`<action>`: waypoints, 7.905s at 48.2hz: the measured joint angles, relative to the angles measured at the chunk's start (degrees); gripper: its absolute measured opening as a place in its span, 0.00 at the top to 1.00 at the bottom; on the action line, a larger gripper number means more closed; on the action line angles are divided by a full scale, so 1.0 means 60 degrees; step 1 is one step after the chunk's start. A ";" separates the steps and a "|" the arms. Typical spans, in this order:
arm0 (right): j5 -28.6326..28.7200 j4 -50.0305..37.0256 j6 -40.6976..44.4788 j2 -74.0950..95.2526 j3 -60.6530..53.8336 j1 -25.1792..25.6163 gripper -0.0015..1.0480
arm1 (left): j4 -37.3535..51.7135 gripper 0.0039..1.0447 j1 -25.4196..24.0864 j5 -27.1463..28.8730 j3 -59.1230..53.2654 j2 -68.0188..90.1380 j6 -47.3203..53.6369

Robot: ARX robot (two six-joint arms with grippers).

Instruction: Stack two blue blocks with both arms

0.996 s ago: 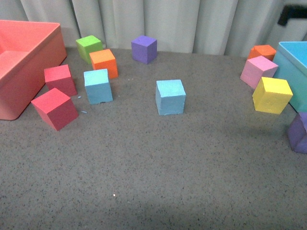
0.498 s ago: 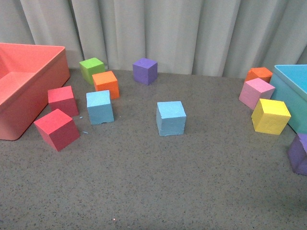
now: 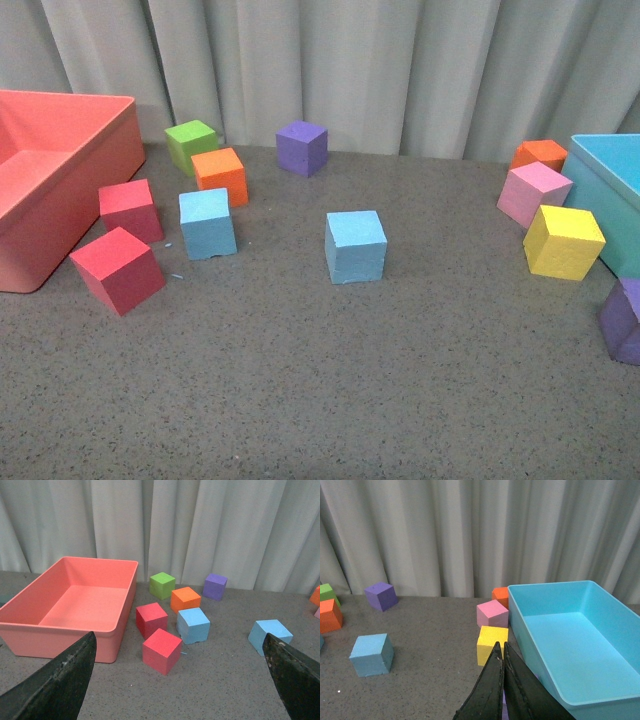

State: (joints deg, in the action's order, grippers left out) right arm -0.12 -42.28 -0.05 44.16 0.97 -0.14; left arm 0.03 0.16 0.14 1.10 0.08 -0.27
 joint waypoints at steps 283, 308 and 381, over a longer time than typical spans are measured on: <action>0.0033 0.7034 0.0007 -0.7326 -0.0131 0.0000 0.09 | -0.5778 0.41 0.5475 0.2346 1.8771 2.3004 -0.4983; 0.0036 0.7031 0.0007 -0.7326 -0.0131 0.0000 0.09 | -0.2506 0.14 0.5457 0.3931 1.5875 2.0750 -0.4171; 0.0029 0.7034 0.0004 -0.7326 -0.0131 0.0000 0.09 | 0.6226 0.97 0.0004 0.0004 0.0007 0.6393 -0.0025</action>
State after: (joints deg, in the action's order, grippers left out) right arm 0.05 -0.08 -0.03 0.21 0.19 -0.14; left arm 37.39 0.19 0.16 1.15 38.44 -0.43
